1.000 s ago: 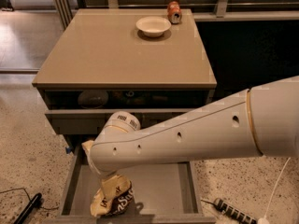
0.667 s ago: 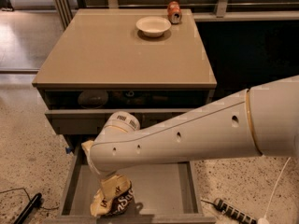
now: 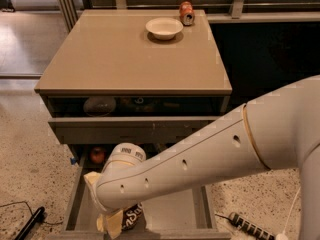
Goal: Pick brown chip bag from middle drawer and place on counter
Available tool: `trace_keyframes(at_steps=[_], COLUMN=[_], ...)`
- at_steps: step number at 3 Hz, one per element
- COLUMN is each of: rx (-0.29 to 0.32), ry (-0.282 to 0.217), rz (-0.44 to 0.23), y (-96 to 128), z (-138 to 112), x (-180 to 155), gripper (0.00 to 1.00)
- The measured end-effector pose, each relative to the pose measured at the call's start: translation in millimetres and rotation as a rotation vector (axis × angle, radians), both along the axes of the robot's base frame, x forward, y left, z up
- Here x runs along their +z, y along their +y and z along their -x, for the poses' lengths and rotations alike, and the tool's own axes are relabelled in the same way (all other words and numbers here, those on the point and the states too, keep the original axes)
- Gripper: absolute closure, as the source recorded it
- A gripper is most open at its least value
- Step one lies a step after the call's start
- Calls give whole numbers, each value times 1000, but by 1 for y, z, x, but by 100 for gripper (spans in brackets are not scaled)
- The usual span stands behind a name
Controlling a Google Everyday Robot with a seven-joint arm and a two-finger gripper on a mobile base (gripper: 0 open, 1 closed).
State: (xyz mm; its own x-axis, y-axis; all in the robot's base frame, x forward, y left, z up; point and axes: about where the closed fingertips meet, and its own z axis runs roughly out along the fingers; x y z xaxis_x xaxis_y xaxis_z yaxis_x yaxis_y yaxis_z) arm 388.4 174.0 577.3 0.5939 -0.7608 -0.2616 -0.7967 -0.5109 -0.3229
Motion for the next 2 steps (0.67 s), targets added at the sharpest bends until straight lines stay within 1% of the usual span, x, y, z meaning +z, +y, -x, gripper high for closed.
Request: trace_keyframes(at_steps=[1,2], rx=[0,32], ry=[0,48], rz=[0,-25], y=[0,8], z=[0,9], x=[0,-29], gripper=[0,0])
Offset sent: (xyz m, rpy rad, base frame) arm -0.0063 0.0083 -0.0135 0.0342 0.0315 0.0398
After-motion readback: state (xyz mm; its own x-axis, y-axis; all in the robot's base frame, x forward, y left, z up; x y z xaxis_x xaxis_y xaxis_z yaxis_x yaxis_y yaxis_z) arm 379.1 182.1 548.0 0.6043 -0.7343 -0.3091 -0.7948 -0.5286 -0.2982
